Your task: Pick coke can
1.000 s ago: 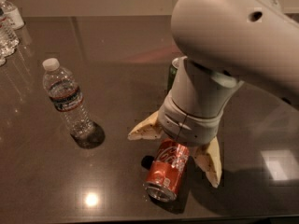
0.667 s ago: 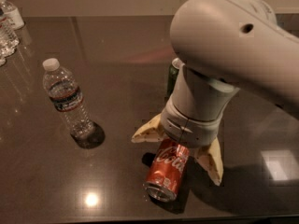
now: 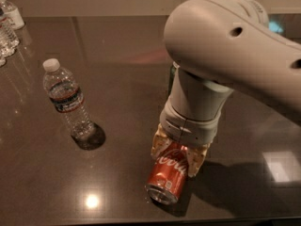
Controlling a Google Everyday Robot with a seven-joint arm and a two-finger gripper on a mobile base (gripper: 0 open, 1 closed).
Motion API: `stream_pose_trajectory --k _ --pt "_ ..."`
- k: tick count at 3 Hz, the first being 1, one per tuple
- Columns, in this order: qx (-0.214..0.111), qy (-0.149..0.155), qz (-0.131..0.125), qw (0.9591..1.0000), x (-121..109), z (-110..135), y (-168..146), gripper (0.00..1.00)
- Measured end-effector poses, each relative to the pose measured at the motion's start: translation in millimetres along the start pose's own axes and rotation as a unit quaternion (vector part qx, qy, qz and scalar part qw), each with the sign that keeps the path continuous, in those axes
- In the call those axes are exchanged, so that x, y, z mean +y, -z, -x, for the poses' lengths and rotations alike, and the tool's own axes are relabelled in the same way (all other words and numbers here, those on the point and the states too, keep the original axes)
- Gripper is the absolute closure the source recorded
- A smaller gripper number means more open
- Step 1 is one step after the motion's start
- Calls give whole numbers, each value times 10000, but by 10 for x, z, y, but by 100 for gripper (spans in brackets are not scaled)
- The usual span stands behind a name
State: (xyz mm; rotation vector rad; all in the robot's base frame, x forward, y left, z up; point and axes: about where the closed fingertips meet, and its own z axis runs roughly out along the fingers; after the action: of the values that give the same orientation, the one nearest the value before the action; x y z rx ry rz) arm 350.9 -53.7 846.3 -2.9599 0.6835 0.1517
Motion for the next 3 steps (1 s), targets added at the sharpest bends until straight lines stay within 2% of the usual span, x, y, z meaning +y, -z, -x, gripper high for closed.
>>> stream_pose_trajectory --k 1,2,3 --pt "-87 -111 -28 9999 -52 -5 92 65" --pt "-266 -375 -128 9989 -131 -76 256 88" --pt "-402 -664 -317 9965 -229 -231 487 100"
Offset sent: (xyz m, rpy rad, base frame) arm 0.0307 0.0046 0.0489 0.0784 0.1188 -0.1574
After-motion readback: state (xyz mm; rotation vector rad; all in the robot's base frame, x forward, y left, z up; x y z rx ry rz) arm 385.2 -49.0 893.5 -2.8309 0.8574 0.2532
